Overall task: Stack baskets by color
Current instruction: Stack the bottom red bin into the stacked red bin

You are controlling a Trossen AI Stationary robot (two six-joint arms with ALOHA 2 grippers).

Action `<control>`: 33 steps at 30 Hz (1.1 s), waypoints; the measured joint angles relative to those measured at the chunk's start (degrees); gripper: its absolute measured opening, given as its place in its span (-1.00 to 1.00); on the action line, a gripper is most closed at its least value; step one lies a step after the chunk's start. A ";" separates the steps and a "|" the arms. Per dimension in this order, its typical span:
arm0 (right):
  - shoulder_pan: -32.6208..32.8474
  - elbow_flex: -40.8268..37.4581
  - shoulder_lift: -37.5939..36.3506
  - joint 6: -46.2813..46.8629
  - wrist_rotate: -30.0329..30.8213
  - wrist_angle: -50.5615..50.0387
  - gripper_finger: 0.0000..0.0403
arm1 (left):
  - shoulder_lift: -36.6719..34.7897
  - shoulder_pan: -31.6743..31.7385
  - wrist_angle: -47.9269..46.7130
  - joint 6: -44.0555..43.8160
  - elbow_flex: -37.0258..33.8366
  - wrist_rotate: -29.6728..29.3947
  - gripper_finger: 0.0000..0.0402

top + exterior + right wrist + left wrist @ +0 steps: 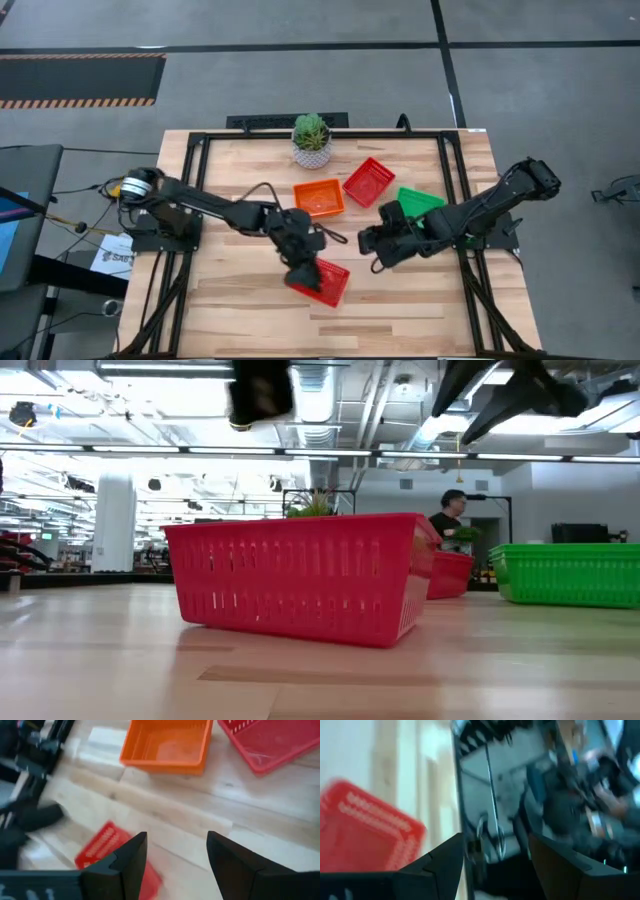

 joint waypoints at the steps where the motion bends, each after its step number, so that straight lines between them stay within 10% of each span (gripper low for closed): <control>1: 0.86 0.00 0.00 -0.04 0.00 -0.21 0.12 | -2.23 -0.15 -4.86 1.62 0.67 1.07 0.05; 5: 4.04 0.00 0.08 -2.05 0.00 0.33 0.12 | -12.54 -0.58 -24.46 6.42 1.88 -0.23 0.05; 10: 4.36 -0.02 4.40 -10.23 -0.54 6.80 0.12 | -26.54 -2.56 -38.54 6.10 1.89 -15.46 0.05; 17: -0.68 1.67 14.69 -28.01 -10.53 25.36 0.12 | -41.44 -8.56 -44.26 -4.01 1.93 -31.99 0.05; 33: -5.15 14.93 26.54 -47.95 -14.17 13.17 0.12 | -51.80 -12.98 -49.50 -7.99 1.93 -44.78 0.05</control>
